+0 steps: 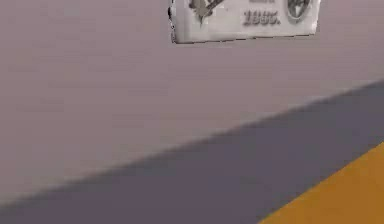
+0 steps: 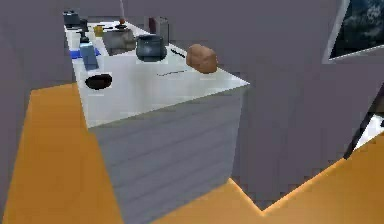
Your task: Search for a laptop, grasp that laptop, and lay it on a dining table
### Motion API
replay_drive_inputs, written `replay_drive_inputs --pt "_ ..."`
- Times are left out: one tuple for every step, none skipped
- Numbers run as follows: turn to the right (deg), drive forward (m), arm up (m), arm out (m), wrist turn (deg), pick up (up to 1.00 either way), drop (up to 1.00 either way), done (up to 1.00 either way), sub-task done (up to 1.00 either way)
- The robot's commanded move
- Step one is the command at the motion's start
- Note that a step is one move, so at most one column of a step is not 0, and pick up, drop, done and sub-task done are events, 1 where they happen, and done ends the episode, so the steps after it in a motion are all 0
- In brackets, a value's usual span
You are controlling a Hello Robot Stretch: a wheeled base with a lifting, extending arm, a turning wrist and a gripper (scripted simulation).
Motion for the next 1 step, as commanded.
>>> replay_drive_inputs --pt "45.0 0.00 0.00 0.00 0.0 0.00 0.00 0.00 0.00"
